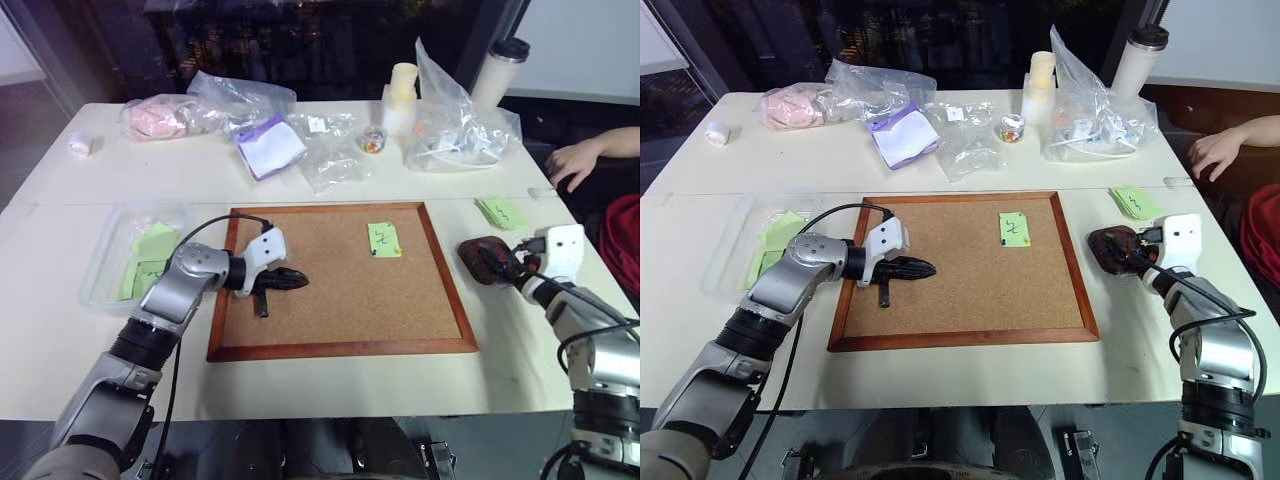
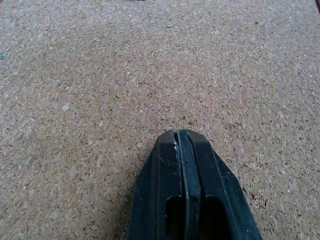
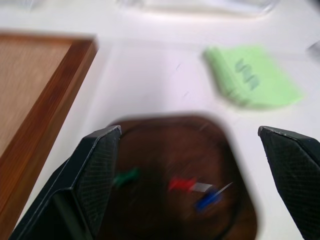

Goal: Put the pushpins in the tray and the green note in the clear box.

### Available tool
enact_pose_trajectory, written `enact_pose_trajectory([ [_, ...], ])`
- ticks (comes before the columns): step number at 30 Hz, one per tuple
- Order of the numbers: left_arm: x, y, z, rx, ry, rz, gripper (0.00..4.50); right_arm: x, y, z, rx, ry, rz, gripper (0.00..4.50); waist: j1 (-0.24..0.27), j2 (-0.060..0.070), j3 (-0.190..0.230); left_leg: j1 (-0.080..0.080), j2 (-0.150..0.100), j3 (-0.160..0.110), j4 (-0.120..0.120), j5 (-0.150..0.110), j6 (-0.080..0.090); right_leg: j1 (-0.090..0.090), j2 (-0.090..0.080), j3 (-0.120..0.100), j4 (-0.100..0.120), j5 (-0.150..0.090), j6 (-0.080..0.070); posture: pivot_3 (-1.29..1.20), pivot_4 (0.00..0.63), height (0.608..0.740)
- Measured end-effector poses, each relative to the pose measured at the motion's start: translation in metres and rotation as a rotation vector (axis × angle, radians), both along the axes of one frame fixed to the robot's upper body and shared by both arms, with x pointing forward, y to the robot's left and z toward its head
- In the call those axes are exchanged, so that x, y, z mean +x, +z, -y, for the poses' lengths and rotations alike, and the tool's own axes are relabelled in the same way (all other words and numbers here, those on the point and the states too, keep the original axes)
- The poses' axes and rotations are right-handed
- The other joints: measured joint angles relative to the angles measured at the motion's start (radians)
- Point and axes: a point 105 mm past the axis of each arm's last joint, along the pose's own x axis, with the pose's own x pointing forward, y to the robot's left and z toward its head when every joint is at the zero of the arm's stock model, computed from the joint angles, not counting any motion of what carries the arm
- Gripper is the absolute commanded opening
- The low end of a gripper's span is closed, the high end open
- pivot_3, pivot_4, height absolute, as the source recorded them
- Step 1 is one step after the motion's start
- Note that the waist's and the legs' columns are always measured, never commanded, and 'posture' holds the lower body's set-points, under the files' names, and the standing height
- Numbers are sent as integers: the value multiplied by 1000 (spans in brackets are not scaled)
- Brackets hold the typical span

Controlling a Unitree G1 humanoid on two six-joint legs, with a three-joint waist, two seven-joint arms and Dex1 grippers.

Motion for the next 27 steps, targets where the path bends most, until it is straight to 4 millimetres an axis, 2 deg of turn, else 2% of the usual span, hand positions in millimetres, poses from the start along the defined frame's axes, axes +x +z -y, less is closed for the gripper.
enact_pose_trajectory([
  [2, 0, 0, 0, 0, -1, 0, 0, 1, 17, -14, 1, 64, 57, 4468, 1, 0, 0, 0, 0, 0, 0, 0, 0, 0, 0, 0, 0, 0, 0, 0, 150, 734],
  [4, 0, 0, 0, 0, -2, 1, 0, -1, 25, -41, -4, 191, 81, 4468, 1, 0, 0, 0, 0, 0, 0, 0, 0, 0, 0, 0, 0, 0, 0, 0, 150, 734],
  [6, 0, 0, 0, 0, -2, 1, 0, -7, 21, -74, 10, 334, 59, 4468, 1, 0, 0, 0, 0, -1, 0, 0, 0, 0, 0, 0, 0, 0, 0, 0, 150, 734],
  [9, 0, 0, 0, 0, -2, 2, 0, -16, 1, -115, 31, 496, -14, 4468, 1, 0, 0, 0, 0, -1, 0, 0, 0, 0, 0, 0, 0, 0, 0, 0, 150, 734],
  [13, -2, 0, 0, 2, 0, 4, 0, -15, -12, -134, 46, 526, -39, 4468, 0, 0, 0, 0, 0, -1, 0, 0, 0, 0, 0, 0, 0, 0, 0, 0, 150, 734],
  [19, -9, -3, -5, -1, 9, 6, 0, -10, -24, -142, 52, 509, -26, 4468, -4, 0, 0, 0, 1, -1, -1, 0, 1, -1, 1, 0, 0, 0, 0, 0, 150, 734],
  [24, -9, -1, -6, 1, 12, 1, 0, 2, -29, -136, 36, 485, -24, 2203, -3, 0, 0, 0, 1, 0, -1, 0, 1, -1, 1, 0, 0, 0, 0, 0, 150, 734],
  [25, -9, -1, -6, 1, 12, -1, 0, 4, -30, -135, 30, 482, -24, 1540, -3, 0, 0, 0, 1, 0, -1, 0, 1, -1, 1, 0, 0, 0, 0, 0, 150, 734],
  [27, -9, -1, -6, 1, 12, -1, 0, 6, -33, -134, 23, 478, -27, 536, -2, 0, 0, 0, 1, 0, -1, 0, 1, -1, 1, 0, 0, 0, 0, 0, 150, 734],
])
